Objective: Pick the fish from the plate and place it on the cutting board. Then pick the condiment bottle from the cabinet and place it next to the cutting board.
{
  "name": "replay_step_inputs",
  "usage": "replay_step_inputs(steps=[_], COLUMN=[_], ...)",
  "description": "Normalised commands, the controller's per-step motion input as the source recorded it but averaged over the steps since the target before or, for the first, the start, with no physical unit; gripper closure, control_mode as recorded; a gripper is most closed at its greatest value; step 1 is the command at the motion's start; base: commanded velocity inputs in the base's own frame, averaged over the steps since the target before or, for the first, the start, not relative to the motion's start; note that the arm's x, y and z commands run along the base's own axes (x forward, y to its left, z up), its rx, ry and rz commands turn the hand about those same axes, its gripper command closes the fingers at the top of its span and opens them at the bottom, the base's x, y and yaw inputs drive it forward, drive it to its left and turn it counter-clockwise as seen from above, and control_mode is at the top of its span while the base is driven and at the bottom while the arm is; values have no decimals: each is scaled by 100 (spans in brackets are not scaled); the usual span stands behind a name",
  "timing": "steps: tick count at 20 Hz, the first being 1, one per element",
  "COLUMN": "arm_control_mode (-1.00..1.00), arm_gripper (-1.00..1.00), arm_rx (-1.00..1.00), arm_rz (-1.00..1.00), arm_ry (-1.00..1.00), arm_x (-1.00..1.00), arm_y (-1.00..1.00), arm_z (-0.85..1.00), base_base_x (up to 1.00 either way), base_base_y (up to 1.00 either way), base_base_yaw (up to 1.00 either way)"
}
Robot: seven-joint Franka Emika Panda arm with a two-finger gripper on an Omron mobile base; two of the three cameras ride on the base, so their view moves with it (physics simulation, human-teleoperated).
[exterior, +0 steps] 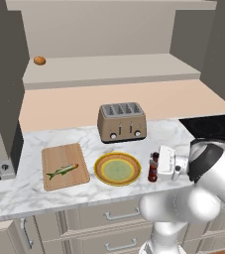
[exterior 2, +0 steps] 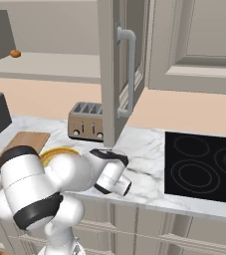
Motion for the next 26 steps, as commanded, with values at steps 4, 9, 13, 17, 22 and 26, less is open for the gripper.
replay_step_inputs(steps=[4,9,13,17,22,26], arm_control_mode=[-100,-100,-100,-100,-100,-100], arm_gripper=[100,-100,-100,-100,-100,-100], arm_rx=[0,0,0,0,0,0], arm_rz=[0,0,0,0,1,1], arm_ry=[0,0,0,0,0,0], arm_x=[10,0,0,0,-6,-12], arm_y=[0,0,0,0,0,0], arm_z=[-27,-18,-5,-1,0,0], base_base_x=[0,0,0,0,0,0], base_base_y=[0,0,0,0,0,0], base_base_yaw=[0,0,0,0,0,0])
